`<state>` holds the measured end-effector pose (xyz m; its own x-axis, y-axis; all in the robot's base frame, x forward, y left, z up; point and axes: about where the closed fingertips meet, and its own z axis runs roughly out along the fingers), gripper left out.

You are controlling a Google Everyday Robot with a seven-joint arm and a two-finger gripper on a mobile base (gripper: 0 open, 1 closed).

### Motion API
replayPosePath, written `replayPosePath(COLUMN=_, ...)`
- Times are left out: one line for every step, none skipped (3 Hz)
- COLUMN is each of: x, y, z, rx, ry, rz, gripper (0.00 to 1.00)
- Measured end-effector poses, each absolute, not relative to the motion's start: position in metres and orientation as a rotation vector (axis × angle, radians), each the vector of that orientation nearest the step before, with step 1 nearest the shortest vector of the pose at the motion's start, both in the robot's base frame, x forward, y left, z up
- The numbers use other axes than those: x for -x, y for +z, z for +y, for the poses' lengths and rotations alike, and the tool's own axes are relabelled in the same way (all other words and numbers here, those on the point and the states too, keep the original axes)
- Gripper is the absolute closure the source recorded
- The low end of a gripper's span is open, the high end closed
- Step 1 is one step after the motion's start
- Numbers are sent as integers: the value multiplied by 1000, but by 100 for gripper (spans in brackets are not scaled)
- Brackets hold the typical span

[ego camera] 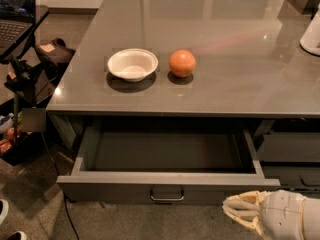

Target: Close top drawer

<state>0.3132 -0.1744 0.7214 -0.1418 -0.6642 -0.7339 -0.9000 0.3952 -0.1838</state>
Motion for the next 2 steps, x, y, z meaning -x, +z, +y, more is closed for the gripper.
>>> replayPosePath(x=-325, y=715, z=-181, rx=1329, ry=370, rz=1903, gripper=100)
replayPosePath(x=-351, y=691, z=-191, rx=1313, ry=352, rz=1893, gripper=100)
